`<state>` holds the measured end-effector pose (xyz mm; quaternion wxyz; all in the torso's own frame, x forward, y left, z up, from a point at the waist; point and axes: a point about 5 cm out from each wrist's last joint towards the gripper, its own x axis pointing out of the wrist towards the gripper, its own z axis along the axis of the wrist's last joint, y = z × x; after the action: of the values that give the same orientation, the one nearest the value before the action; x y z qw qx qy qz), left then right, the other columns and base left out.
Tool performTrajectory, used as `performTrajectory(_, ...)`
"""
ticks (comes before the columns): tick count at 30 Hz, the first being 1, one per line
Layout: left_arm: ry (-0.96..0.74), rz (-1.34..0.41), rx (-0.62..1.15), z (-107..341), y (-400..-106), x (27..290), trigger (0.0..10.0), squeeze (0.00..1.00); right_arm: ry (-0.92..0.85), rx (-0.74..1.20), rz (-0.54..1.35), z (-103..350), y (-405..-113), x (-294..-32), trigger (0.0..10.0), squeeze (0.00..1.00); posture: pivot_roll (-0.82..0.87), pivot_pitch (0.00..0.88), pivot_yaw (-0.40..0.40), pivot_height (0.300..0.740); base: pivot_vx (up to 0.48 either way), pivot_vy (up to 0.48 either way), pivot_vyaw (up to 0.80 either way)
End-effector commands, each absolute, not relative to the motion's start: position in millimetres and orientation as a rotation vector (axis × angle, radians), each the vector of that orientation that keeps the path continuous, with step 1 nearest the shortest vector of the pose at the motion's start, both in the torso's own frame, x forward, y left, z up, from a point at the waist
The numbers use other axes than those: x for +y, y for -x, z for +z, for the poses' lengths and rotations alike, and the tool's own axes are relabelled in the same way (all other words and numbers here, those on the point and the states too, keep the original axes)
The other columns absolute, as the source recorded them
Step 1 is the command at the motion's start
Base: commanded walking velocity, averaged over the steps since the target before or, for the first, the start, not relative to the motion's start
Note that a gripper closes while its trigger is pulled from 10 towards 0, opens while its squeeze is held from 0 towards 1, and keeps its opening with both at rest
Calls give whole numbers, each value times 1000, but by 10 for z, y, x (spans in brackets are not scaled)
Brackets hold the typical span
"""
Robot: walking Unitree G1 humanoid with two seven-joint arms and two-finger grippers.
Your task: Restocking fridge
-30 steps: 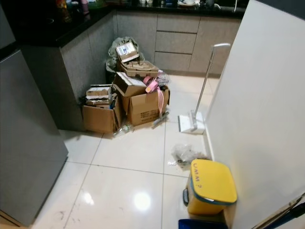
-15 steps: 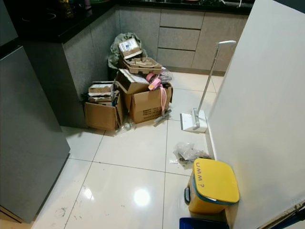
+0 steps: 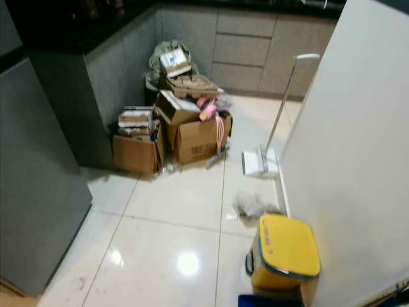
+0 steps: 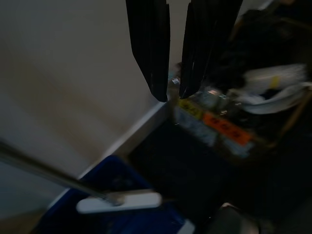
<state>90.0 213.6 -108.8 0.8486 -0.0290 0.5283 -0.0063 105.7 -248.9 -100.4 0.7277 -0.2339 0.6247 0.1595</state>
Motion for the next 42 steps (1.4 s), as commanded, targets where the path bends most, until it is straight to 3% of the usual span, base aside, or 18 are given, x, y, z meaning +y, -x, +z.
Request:
performTrajectory(1,75,-41,1129,-1109,-876,2054,10000,0,500,1383,341,-1011,-1036,-2485,10000,0,-94,0,-42,740,0,0,0)
performTrajectory(16,58,-37,1140,-1108,-853,2098,10000,0,488,1361,349,-1012,-1047,-2463,10000,0,-91,0,-38,740,0,0,0)
performTrajectory(42,65,-35,1144,-1112,-845,2087,10000,0,474,1346,347,-1010,-1058,-2457,10000,0,-91,0,-38,740,0,0,764)
